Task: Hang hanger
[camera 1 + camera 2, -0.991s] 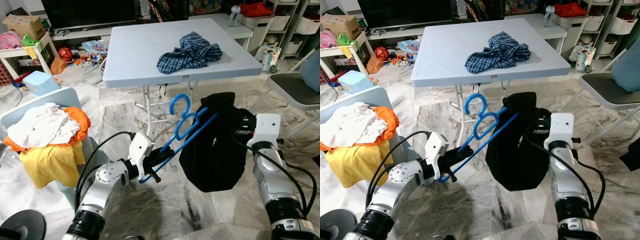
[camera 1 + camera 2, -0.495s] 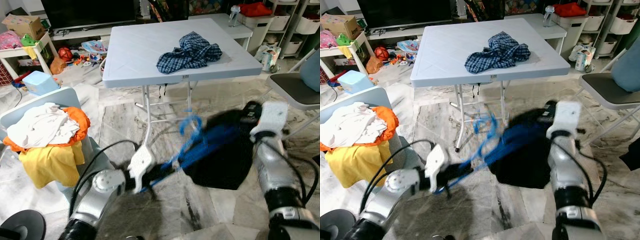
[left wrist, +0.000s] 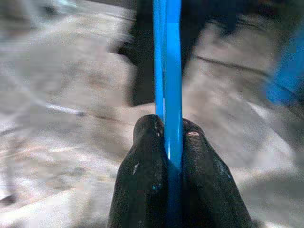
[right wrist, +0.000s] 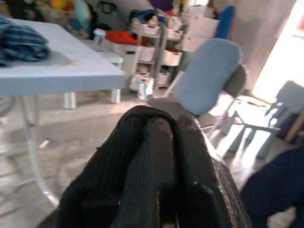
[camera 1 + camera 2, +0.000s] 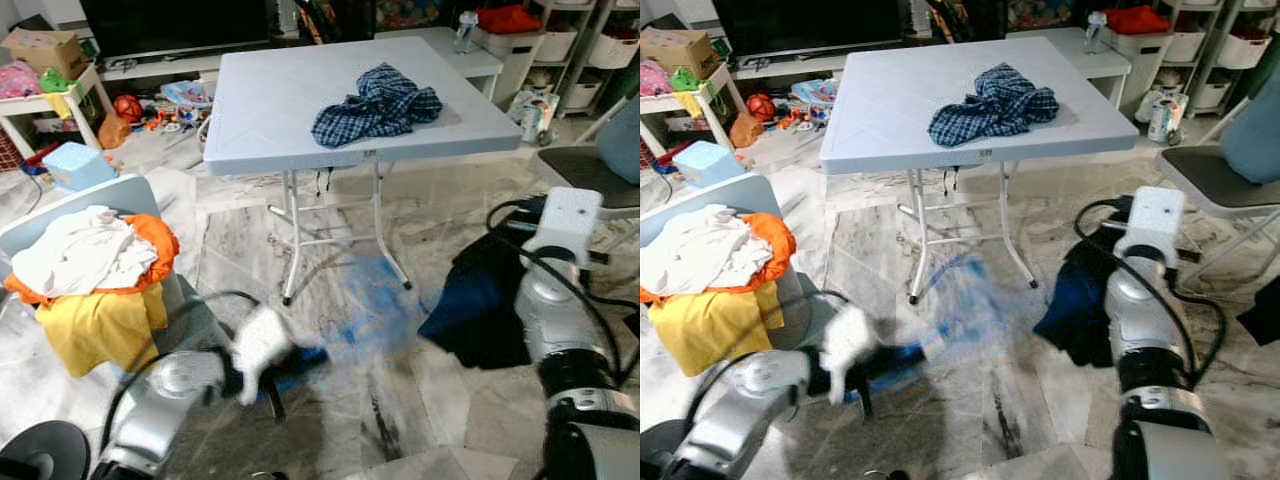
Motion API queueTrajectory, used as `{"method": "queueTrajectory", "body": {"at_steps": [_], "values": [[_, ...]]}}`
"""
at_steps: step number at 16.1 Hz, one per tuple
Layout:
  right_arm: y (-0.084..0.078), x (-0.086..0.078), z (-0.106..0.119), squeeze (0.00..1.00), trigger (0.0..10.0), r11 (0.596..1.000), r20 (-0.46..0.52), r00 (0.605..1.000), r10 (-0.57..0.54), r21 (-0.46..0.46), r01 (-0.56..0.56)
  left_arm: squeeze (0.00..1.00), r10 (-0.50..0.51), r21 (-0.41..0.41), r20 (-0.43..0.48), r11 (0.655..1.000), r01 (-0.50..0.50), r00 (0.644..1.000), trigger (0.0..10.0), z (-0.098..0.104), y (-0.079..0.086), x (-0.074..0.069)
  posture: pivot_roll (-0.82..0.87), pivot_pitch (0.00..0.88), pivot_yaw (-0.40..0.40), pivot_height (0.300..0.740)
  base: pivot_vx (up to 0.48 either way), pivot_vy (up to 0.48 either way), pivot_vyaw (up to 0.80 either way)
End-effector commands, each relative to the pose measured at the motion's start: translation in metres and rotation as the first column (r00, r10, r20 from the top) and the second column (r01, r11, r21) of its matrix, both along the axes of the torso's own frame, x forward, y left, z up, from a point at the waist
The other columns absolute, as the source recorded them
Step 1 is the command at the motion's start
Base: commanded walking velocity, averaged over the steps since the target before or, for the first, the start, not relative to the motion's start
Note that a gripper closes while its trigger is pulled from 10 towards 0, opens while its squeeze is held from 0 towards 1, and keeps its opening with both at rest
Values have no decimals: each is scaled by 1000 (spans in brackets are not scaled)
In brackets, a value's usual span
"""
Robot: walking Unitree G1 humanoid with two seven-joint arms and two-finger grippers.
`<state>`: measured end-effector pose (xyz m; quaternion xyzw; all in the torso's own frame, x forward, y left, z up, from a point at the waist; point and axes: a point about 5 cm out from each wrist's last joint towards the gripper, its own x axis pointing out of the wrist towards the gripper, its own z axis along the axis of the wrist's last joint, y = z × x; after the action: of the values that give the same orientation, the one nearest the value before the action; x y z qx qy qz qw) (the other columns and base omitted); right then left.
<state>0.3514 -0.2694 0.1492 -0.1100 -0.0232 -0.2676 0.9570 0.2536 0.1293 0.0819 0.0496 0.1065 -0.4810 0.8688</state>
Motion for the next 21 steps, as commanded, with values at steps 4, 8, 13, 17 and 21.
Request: {"method": "queueTrajectory", "body": {"at_steps": [4, 8, 13, 17, 21], "values": [[-9, -11, -12, 0, 0, 997, -10, 998, 64, 52, -64, 0, 518, -159, 44, 848, -506, 854, 0, 12, 30, 13, -106, 0, 16, 740, 0, 0, 0], [14, -19, -11, 0, 0, 933, 54, 938, 342, 97, -346, 0, 652, -206, 68, 750, -628, 755, 10000, 18, 18, 17, -107, 0, 18, 740, 0, 0, 0], [37, -30, 0, 0, 0, 825, 149, 837, 526, 150, -545, 0, 750, -245, 90, 654, -716, 655, 10000, 30, 4, 21, -112, 0, 44, 740, 0, 0, 0], [46, -34, 3, 0, 0, 808, 155, 818, 554, 138, -573, 0, 766, -253, 101, 636, -729, 634, 10000, 31, 5, 23, -112, 0, 44, 740, 0, 0, 0], [48, -35, 1, 0, 0, 807, 147, 820, 553, 149, -571, 0, 771, -251, 100, 631, -734, 629, 10000, 30, 8, 23, -108, 0, 36, 740, 0, 0, 0]]}}
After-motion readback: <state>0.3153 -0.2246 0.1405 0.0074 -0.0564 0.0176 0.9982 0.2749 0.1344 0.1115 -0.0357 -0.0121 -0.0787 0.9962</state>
